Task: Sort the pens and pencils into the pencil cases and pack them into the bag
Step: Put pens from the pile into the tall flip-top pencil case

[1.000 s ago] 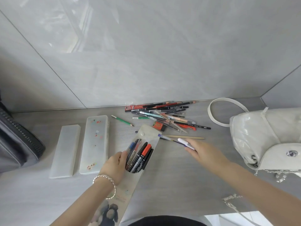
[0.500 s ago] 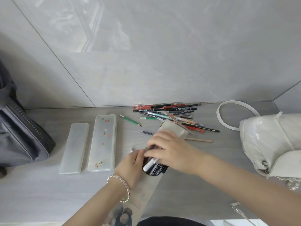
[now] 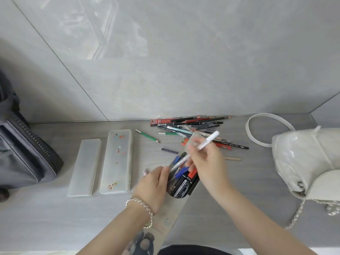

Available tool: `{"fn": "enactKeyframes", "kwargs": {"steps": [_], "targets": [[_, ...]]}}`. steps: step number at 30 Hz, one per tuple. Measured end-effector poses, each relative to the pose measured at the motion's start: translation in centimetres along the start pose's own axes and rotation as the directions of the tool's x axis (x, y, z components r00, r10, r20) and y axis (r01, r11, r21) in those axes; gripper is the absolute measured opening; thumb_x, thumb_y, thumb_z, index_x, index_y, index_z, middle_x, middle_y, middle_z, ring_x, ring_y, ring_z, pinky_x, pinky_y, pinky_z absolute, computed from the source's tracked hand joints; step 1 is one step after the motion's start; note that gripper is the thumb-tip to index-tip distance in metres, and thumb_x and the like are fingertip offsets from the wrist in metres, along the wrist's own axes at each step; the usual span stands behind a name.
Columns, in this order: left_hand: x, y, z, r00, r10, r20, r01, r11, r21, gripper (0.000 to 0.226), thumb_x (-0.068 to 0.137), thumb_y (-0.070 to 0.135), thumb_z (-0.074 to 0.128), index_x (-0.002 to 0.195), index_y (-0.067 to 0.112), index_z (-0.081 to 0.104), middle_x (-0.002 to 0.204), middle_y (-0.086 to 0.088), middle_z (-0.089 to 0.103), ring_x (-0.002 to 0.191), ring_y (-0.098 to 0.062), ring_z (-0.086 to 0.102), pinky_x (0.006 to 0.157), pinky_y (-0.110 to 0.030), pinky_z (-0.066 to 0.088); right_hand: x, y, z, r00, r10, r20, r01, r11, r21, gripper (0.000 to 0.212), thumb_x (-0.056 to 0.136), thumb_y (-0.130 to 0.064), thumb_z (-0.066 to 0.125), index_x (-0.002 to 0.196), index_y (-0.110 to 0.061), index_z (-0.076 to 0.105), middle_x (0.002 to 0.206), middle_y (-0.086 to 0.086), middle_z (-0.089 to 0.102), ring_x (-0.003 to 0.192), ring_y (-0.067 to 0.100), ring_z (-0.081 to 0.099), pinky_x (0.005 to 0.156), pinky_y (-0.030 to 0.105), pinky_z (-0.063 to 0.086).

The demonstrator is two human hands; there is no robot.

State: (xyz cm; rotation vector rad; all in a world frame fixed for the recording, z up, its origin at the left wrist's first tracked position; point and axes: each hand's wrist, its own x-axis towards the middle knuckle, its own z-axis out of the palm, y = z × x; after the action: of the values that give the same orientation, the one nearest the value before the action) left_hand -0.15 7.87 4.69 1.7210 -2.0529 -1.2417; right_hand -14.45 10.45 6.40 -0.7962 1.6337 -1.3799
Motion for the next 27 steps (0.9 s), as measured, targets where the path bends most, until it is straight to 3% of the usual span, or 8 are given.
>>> {"fn": "enactKeyframes", "kwargs": {"steps": [3, 8, 12, 16, 21, 23, 25, 27], "targets": [[-0.3, -0.1, 0.2, 0.999, -0.031, 0.02, 0.03, 0.999, 0.032, 0.038, 0.099, 0.035, 0.027, 0.08, 0.013, 0.052, 0.076, -0.004, 0.056, 0.077, -0.023, 0.05, 0.067, -0.029, 0.034, -0.4, 0.7, 0.4, 1.0, -0.007, 0.02, 0.008, 0.999, -0.051, 0.062, 0.079, -0.006, 0.07, 0.124, -0.023, 0.032, 0.065, -0.003, 0.068, 0.052, 0.008, 0.061, 0.051, 0.021, 0.05], [-0.7, -0.4, 0.3, 0.997, -0.035, 0.069, 0.035, 0.999, 0.009, 0.039, 0.099, 0.036, 0.028, 0.066, 0.02, 0.042, 0.067, -0.001, 0.052, 0.067, -0.018, 0.048, 0.056, -0.02, 0.034, -0.9, 1.0, 0.0, 0.992, -0.122, 0.013, 0.123, 0.991, -0.062, 0.095, 0.069, 0.0, 0.076, 0.131, -0.046, 0.02, 0.073, 0.006, 0.072, 0.065, 0.016, 0.067, 0.064, 0.019, 0.052], [-0.8, -0.4, 0.4, 0.996, -0.033, 0.084, 0.032, 0.999, 0.014, 0.04, 0.099, 0.036, 0.028, 0.062, 0.022, 0.037, 0.059, 0.003, 0.046, 0.06, -0.011, 0.044, 0.054, -0.015, 0.032, -0.8, 1.5, -0.4, 0.991, -0.133, -0.012, 0.132, 0.988, -0.077, 0.066, 0.077, -0.009, 0.072, 0.122, -0.043, 0.038, 0.067, 0.004, 0.07, 0.063, 0.015, 0.066, 0.065, 0.023, 0.054], [-0.6, -0.1, 0.0, 0.997, -0.054, 0.053, 0.056, 0.997, -0.044, 0.04, 0.099, 0.035, 0.029, 0.063, 0.018, 0.039, 0.061, 0.002, 0.044, 0.062, -0.016, 0.042, 0.057, -0.019, 0.034, -1.2, 2.6, -0.8, 0.975, -0.221, 0.033, 0.217, 0.902, -0.373, 0.026, 0.086, -0.026, 0.062, 0.109, -0.036, 0.056, 0.073, -0.012, 0.06, 0.065, 0.005, 0.055, 0.064, 0.007, 0.04], [-0.5, 0.1, -0.3, 0.998, -0.056, 0.026, 0.057, 0.997, -0.06, 0.041, 0.098, 0.034, 0.029, 0.062, 0.017, 0.038, 0.061, 0.002, 0.043, 0.06, -0.014, 0.041, 0.06, -0.029, 0.032, -1.7, 2.4, -1.5, 0.941, -0.276, 0.194, 0.338, 0.78, -0.526, 0.044, 0.086, -0.038, 0.049, 0.125, -0.019, 0.055, 0.097, -0.002, 0.065, 0.089, 0.009, 0.055, 0.081, 0.016, 0.041], [-0.3, -0.1, -0.4, 0.998, -0.067, 0.018, 0.068, 0.995, -0.073, 0.041, 0.098, 0.035, 0.029, 0.062, 0.017, 0.039, 0.062, 0.001, 0.043, 0.061, -0.015, 0.04, 0.061, -0.029, 0.033, -2.0, 2.1, -1.7, 0.909, -0.323, 0.263, 0.417, 0.698, -0.582, 0.046, 0.089, -0.033, 0.045, 0.132, -0.016, 0.048, 0.108, 0.004, 0.065, 0.096, 0.011, 0.053, 0.084, 0.011, 0.035], [0.0, -0.3, -0.6, 0.997, -0.072, 0.013, 0.073, 0.996, -0.056, 0.042, 0.098, 0.035, 0.029, 0.062, 0.017, 0.039, 0.061, 0.002, 0.043, 0.059, -0.014, 0.039, 0.06, -0.029, 0.033, -2.3, 2.4, -1.8, 0.897, -0.342, 0.28, 0.439, 0.619, -0.652, 0.05, 0.091, -0.032, 0.043, 0.137, -0.013, 0.04, 0.128, 0.007, 0.057, 0.117, 0.011, 0.047, 0.096, 0.008, 0.024], [0.1, -0.5, -0.7, 0.998, -0.057, 0.014, 0.057, 0.998, -0.041, 0.042, 0.098, 0.034, 0.029, 0.061, 0.018, 0.038, 0.059, 0.002, 0.041, 0.058, -0.014, 0.038, 0.061, -0.031, 0.033, -2.3, 3.0, -2.1, 0.911, -0.325, 0.252, 0.405, 0.598, -0.692, 0.053, 0.091, -0.038, 0.037, 0.139, -0.015, 0.031, 0.144, 0.008, 0.041, 0.135, 0.015, 0.031, 0.108, 0.017, 0.019]]}}
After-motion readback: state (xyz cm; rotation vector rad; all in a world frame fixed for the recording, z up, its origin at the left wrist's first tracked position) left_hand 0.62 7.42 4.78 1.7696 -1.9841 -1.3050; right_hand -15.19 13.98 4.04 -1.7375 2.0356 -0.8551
